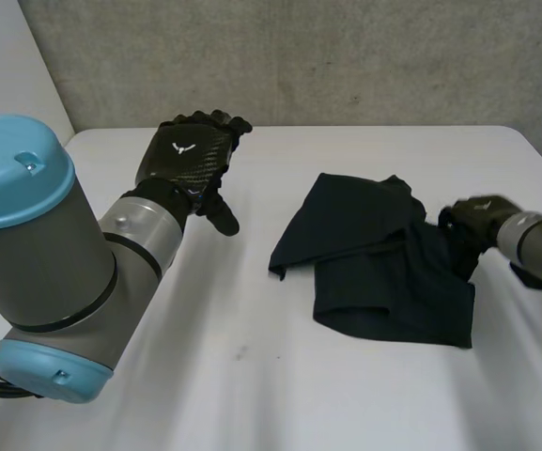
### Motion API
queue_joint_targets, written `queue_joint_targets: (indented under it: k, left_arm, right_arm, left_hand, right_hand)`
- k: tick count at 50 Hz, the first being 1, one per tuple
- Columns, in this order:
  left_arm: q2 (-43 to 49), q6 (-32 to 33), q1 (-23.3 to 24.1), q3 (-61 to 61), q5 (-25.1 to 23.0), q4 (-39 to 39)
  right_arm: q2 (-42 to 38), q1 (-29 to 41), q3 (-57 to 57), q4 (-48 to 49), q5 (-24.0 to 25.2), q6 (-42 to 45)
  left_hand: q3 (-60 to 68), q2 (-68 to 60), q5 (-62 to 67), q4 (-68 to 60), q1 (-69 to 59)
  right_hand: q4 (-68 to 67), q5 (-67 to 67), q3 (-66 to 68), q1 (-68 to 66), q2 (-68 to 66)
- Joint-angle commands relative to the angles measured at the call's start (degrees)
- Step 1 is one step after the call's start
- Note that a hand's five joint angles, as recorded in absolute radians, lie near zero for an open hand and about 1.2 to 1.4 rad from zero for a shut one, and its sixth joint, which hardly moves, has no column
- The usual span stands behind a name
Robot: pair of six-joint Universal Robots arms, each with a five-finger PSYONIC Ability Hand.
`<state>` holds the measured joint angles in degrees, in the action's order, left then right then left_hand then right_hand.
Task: Fold the shorts.
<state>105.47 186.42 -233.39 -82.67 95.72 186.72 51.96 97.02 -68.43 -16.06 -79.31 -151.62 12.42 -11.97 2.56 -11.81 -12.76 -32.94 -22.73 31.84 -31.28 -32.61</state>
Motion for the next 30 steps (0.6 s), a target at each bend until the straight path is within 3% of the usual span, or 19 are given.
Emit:
queue_joint_targets:
  k: [1, 7, 14, 17, 18, 19, 22, 26, 30]
  left_arm:
    - [-2.7, 0.1, -2.2, -2.3, 0.1, -0.3]
    - [-5.5, 0.1, -5.2, -4.9, -0.1, -0.1]
    - [-7.2, 0.1, -7.1, -5.7, 0.1, -0.2]
    - [-8.0, 0.0, -7.6, -5.6, 0.1, -0.1]
    - [-8.2, 0.0, -7.8, -5.6, 0.1, -0.1]
    - [-8.4, 0.0, -8.0, -5.6, 0.1, -0.1]
    - [-9.1, -0.1, -8.7, -5.6, 0.1, -0.1]
    - [-9.6, 0.0, -8.7, -6.2, 0.1, -0.9]
    - [-9.8, 0.0, -8.7, -8.2, 0.1, -2.9]
  right_arm:
    - [1.0, 2.7, -1.9, 1.5, 9.3, -9.6]
    - [9.6, 11.2, -4.0, 2.3, 17.7, -21.0]
    - [9.3, 25.2, -3.5, 4.3, 18.1, -24.4]
    - [7.6, 30.7, -2.5, 7.1, 16.3, -26.9]
    - [7.0, 31.7, -2.1, 7.8, 15.7, -27.7]
    - [5.6, 33.4, -0.8, 8.7, 13.9, -28.7]
    - [2.9, 35.1, 2.1, 7.3, 10.8, -29.1]
    - [2.8, 35.2, 4.0, 2.3, 5.9, -27.7]
    - [4.8, 33.9, 1.8, -1.6, 4.2, -23.0]
  left_hand:
    - [-1.9, 1.4, -2.0, 1.3, 2.2]
    - [-2.0, 1.6, -2.2, 1.4, 2.4]
    - [-2.0, 1.6, -2.2, 1.4, 2.4]
    - [-2.0, 1.6, -2.2, 1.4, 2.4]
    - [-2.0, 1.6, -2.2, 1.4, 2.4]
    - [-2.0, 1.6, -2.2, 1.4, 2.4]
    - [-2.0, 1.6, -2.2, 1.4, 2.4]
    - [-1.9, 1.4, -2.0, 1.3, 2.2]
    - [-1.5, 1.1, -1.7, 0.9, 1.9]
  right_hand:
    - [-47.1, -47.3, 48.2, -48.7, -47.4]
    - [-47.1, -47.3, 48.2, -48.7, -47.4]
    - [-47.1, -47.3, 48.2, -48.7, -47.4]
    - [-47.1, -47.3, 48.2, -48.7, -47.4]
    - [-38.1, -38.3, 39.2, -39.8, -38.5]
    - [-16.1, -16.3, 17.2, -17.7, -16.4]
    - [7.0, 6.8, -5.9, 5.3, 6.7]
    - [7.2, 7.0, -6.1, 5.6, 6.9]
    - [3.0, 2.8, -1.9, 1.4, 2.7]
